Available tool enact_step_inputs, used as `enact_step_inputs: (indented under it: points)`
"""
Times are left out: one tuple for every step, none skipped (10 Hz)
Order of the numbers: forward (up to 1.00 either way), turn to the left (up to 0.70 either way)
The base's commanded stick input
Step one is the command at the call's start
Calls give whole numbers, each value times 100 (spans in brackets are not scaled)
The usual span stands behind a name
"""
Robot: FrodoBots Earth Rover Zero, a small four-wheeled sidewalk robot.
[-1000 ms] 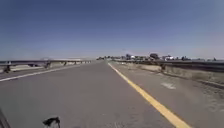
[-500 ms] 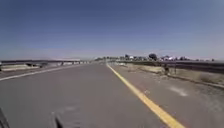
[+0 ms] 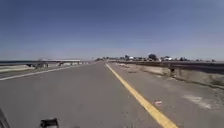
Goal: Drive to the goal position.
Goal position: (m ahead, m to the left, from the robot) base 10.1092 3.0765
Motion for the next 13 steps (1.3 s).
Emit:
enact_step_inputs:
  points:
    - [100,21]
    - [100,8]
    - [100,0]
    - [100,0]
    - [100,0]
    - [100,0]
    - [100,0]
    - [100,0]
    - [100,0]
    - [100,11]
    - [100,24]
    - [100,27]
    - [100,27]
